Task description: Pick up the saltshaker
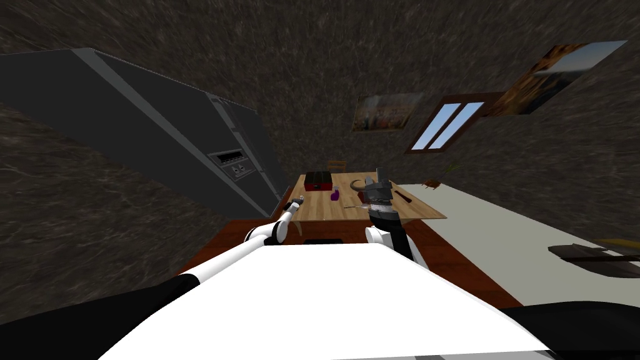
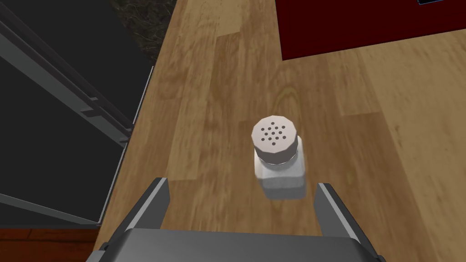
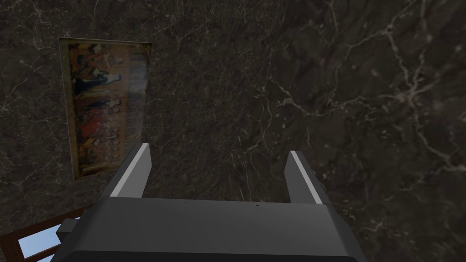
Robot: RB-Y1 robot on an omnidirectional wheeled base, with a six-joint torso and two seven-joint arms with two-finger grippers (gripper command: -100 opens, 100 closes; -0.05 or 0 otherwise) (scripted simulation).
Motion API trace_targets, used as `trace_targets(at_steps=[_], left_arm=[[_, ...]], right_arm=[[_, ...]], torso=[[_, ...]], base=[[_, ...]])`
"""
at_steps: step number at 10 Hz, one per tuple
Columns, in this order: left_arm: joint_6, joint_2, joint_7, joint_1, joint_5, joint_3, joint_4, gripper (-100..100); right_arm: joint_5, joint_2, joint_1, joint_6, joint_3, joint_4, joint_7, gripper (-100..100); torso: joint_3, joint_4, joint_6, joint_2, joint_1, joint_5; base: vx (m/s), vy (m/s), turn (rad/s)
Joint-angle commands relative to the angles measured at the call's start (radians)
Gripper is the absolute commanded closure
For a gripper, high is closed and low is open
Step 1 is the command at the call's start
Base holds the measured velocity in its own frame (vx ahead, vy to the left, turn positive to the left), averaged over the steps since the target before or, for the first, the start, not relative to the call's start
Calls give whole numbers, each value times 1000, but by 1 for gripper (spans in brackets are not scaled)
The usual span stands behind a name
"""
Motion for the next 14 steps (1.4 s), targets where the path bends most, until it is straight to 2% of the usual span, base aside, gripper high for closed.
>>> trace_targets(at_steps=[1,3,4,5,6,7,8,9,10,12,14], left_arm=[[-5,-7,15,-17,16,-8,39,-100],[-6,-18,18,-28,24,-2,54,-100],[-6,-18,18,-28,24,-28,54,-100],[-6,-18,49,-28,24,-75,56,-100],[-6,-18,18,-28,24,-2,54,-100],[-3,-20,14,-28,26,-17,52,-100],[-4,-19,14,-28,26,-17,53,0],[16,-19,-3,3,46,-26,12,-100],[16,-19,-3,3,46,-26,12,-100],[35,-18,-20,34,65,-36,-28,-100],[35,-18,-20,34,65,-36,-28,-100]], right_arm=[[0,0,0,0,0,0,0,0],[0,0,0,0,0,0,0,0],[0,0,0,0,0,0,0,0],[0,0,0,0,0,0,0,0],[0,0,0,0,0,0,0,0],[0,0,0,0,0,0,0,0],[0,0,0,0,0,0,0,0],[0,0,0,0,0,0,0,0],[0,0,0,0,0,0,0,0],[0,0,0,0,0,0,0,0],[0,0,0,0,0,0,0,0]], torso=[[0,0,0,0,0,0],[0,0,0,-1,1,0],[0,0,0,-1,1,0],[0,0,0,1,0,0],[1,0,0,2,0,0],[2,1,0,3,0,0],[2,1,0,3,0,0],[2,1,0,3,0,0],[1,0,0,1,-1,0],[0,0,0,0,-2,0],[0,0,0,0,-1,0]], base=[[32,10,5],[53,17,3],[20,5,2],[0,0,0],[0,0,0],[0,0,0],[0,0,0],[42,-17,32],[54,-26,24],[45,-27,20],[24,-13,5]])
